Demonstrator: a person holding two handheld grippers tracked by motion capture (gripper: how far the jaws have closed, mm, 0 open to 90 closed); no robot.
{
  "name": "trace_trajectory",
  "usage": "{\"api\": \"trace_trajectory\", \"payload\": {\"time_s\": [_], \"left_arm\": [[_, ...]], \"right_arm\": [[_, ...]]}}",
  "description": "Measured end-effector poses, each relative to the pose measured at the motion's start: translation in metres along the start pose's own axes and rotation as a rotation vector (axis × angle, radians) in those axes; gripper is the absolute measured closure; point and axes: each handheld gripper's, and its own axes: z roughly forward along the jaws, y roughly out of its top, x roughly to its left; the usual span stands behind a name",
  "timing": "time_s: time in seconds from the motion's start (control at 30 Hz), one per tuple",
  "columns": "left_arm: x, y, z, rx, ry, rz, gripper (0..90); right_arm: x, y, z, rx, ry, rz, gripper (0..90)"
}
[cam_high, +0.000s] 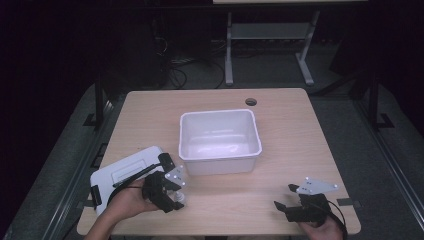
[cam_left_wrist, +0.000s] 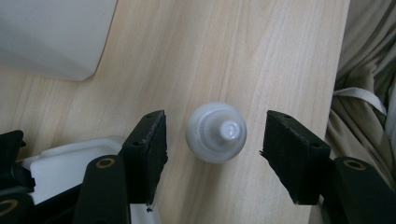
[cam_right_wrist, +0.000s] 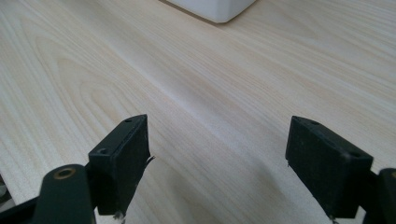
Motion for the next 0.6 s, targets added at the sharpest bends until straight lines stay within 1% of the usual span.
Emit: {"api": "trace_trajectory", "payload": {"time_s": [0.1, 0.17, 0.2, 0.3, 0.4, 0.53, 0.6], "left_arm": [[0.0, 0.001, 0.002, 0.012, 0.003, 0.002, 40.8], [0.0, 0.002, 0.002, 0.014, 0.005, 0.004, 43.4], [0.001, 0.003, 0.003, 0.021, 0.0, 0.004, 43.9], [0.001, 0.003, 0.004, 0.019, -0.001, 0.001, 46.7], [0.002, 0.004, 0.007, 0.027, -0.011, 0.005, 48.8], [0.002, 0.004, 0.009, 0.036, -0.014, 0.01, 51.9], [0.002, 0.004, 0.012, 0.048, -0.017, 0.017, 55.7]], "right_arm": [[0.0, 0.0, 0.0, 0.001, 0.0, 0.0, 21.1], [0.0, 0.0, 0.0, 0.001, 0.0, 0.001, 21.1], [0.0, 0.0, 0.0, 0.001, 0.0, 0.0, 21.1], [0.0, 0.0, 0.0, 0.002, 0.0, -0.001, 21.1], [0.0, 0.0, -0.001, 0.001, 0.0, -0.001, 21.1], [0.0, 0.0, -0.001, 0.0, 0.0, -0.002, 21.1], [0.0, 0.0, -0.001, 0.0, 0.0, 0.0, 21.1]]}}
